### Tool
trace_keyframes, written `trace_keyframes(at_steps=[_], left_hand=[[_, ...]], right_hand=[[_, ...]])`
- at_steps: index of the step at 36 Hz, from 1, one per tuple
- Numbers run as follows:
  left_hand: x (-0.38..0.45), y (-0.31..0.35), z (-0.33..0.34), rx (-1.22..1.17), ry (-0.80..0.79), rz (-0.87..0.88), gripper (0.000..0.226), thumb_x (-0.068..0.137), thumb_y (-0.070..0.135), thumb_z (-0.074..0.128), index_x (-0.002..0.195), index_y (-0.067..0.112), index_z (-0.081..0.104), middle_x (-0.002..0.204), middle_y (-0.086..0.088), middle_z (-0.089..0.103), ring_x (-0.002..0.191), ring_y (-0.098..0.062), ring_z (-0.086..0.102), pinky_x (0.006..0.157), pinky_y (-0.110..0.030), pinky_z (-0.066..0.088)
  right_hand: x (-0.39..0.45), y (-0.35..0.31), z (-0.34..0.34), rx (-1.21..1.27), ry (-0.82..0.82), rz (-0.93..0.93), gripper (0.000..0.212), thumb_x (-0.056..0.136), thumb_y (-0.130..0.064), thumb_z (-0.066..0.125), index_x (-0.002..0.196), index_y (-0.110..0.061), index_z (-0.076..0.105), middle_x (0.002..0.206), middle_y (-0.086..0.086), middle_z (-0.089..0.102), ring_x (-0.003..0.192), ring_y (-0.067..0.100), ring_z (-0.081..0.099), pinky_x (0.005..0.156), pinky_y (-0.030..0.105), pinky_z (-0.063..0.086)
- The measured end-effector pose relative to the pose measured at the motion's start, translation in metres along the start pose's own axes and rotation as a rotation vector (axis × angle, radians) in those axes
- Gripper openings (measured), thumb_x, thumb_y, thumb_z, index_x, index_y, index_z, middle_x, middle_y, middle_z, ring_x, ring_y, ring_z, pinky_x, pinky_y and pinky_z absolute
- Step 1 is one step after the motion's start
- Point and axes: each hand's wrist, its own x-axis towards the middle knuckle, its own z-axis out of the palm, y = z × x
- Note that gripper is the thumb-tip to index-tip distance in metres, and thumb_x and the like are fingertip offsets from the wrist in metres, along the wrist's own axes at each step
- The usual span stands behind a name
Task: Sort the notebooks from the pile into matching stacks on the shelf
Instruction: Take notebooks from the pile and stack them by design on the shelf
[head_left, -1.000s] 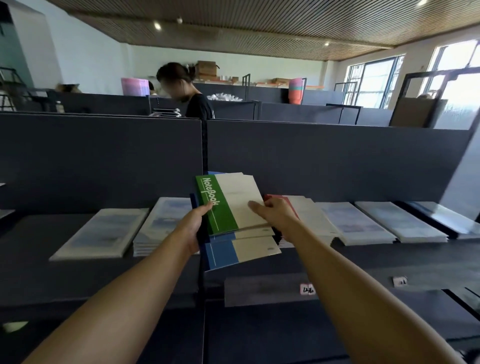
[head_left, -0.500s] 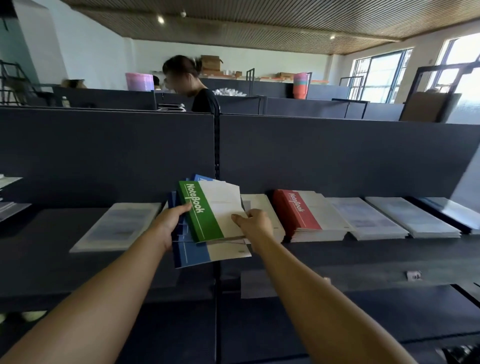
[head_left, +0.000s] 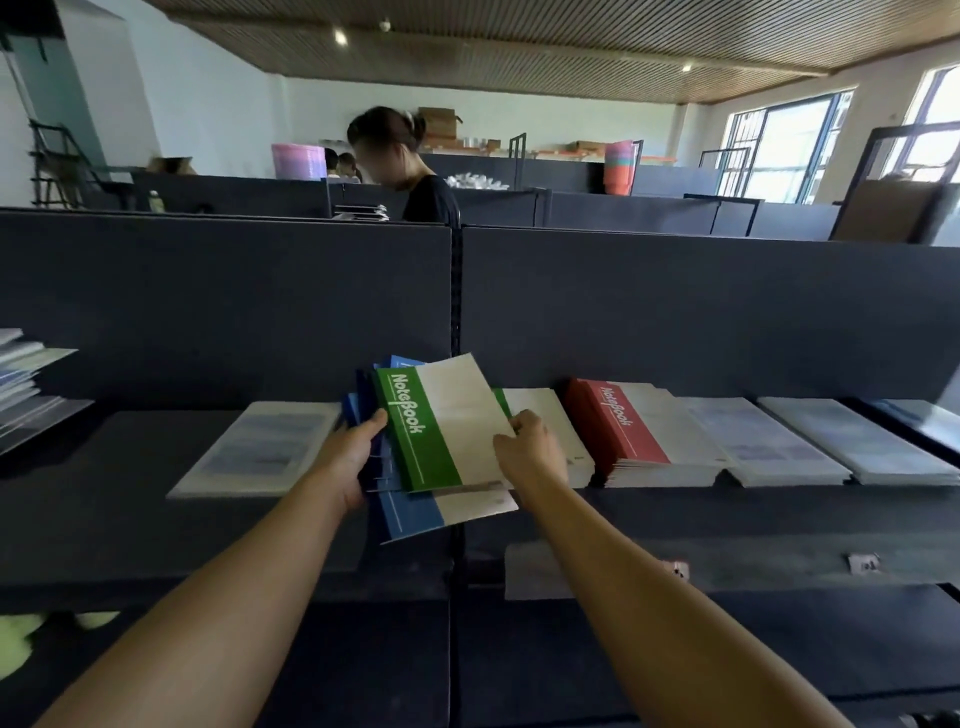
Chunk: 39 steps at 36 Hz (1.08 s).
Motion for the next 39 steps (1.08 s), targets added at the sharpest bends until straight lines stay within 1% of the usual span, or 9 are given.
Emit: trace_keyframes(at_steps=[4, 10, 19, 26, 28, 30, 32, 36, 39], left_hand=[[-0.001, -0.004, 0.001, -0.030, -0.065, -0.012, 0.026, 0.096, 0.030, 0.057, 0.107, 0.007, 0.061, 0.085, -0.012, 0.066, 0.070, -0.027, 0.061, 0.057, -0.033, 0.046], [0.005, -0.008, 0.003, -0.050, -0.048, 0.007, 0.022, 0.097, 0.026, 0.055, 0.082, 0.011, 0.059, 0.079, -0.011, 0.063, 0.068, -0.026, 0.058, 0.057, -0.034, 0.045], [0.006, -0.002, -0.001, -0.098, -0.064, -0.028, 0.026, 0.097, 0.033, 0.052, 0.086, 0.011, 0.058, 0.082, -0.009, 0.061, 0.069, -0.024, 0.057, 0.055, -0.033, 0.042], [0.006, 0.015, 0.004, -0.126, -0.131, -0.033, 0.025, 0.094, 0.035, 0.057, 0.088, 0.011, 0.059, 0.084, -0.009, 0.063, 0.071, -0.024, 0.058, 0.057, -0.034, 0.043], [0.007, 0.018, 0.012, -0.108, -0.163, -0.012, 0.025, 0.093, 0.036, 0.058, 0.091, 0.011, 0.060, 0.088, -0.009, 0.064, 0.072, -0.024, 0.059, 0.058, -0.033, 0.044], [0.004, 0.019, 0.022, -0.093, -0.211, -0.012, 0.027, 0.093, 0.038, 0.057, 0.090, 0.012, 0.063, 0.085, -0.009, 0.066, 0.071, -0.024, 0.060, 0.058, -0.033, 0.044], [0.003, 0.017, 0.033, -0.063, -0.251, -0.005, 0.030, 0.093, 0.040, 0.057, 0.092, 0.011, 0.064, 0.085, -0.009, 0.067, 0.070, -0.024, 0.061, 0.057, -0.032, 0.045], [0.003, 0.014, 0.058, -0.025, -0.331, 0.004, 0.028, 0.093, 0.037, 0.057, 0.098, 0.009, 0.064, 0.083, -0.008, 0.068, 0.063, -0.022, 0.063, 0.052, -0.028, 0.047], [-0.003, 0.013, 0.081, 0.002, -0.406, -0.006, 0.024, 0.091, 0.029, 0.061, 0.103, 0.009, 0.065, 0.085, -0.009, 0.070, 0.068, -0.023, 0.065, 0.060, -0.029, 0.051]], right_hand=[[0.009, -0.001, -0.023, 0.001, 0.189, 0.006, 0.028, 0.093, -0.008, 0.041, 0.120, -0.014, 0.049, 0.110, 0.006, 0.060, 0.089, 0.023, 0.055, 0.068, 0.031, 0.043], [0.026, 0.002, -0.056, -0.112, 0.448, 0.071, 0.017, 0.095, -0.003, 0.041, 0.110, -0.009, 0.043, 0.091, 0.007, 0.051, 0.081, 0.024, 0.048, 0.069, 0.033, 0.038], [0.036, 0.021, -0.063, -0.438, 0.368, 0.043, 0.026, 0.093, -0.004, 0.054, 0.118, -0.007, 0.050, 0.104, 0.010, 0.063, 0.085, 0.026, 0.059, 0.069, 0.033, 0.044], [0.032, 0.015, -0.052, -0.787, 0.376, -0.213, 0.045, 0.093, -0.033, 0.058, 0.131, -0.014, 0.044, 0.132, 0.009, 0.047, 0.120, 0.029, 0.044, 0.097, 0.039, 0.039], [0.031, 0.005, -0.053, -0.572, 0.308, -0.245, 0.043, 0.097, -0.046, 0.044, 0.128, -0.015, 0.047, 0.123, 0.007, 0.056, 0.105, 0.024, 0.052, 0.084, 0.036, 0.043], [0.026, -0.010, -0.053, -0.107, 0.075, -0.079, 0.049, 0.097, -0.055, 0.036, 0.117, -0.014, 0.054, 0.105, 0.007, 0.064, 0.081, 0.018, 0.056, 0.063, 0.029, 0.042], [0.021, -0.017, -0.055, 0.286, -0.089, 0.107, 0.045, 0.095, -0.055, 0.043, 0.106, -0.013, 0.057, 0.091, 0.005, 0.064, 0.074, 0.016, 0.058, 0.058, 0.027, 0.044], [0.021, -0.001, -0.067, 0.357, -0.134, 0.143, 0.021, 0.092, -0.035, 0.061, 0.102, -0.017, 0.056, 0.092, 0.003, 0.064, 0.084, 0.020, 0.061, 0.073, 0.033, 0.050], [0.022, 0.017, -0.085, 0.362, -0.128, 0.122, 0.022, 0.092, -0.026, 0.061, 0.112, -0.019, 0.054, 0.104, 0.007, 0.066, 0.097, 0.026, 0.063, 0.089, 0.045, 0.052]])
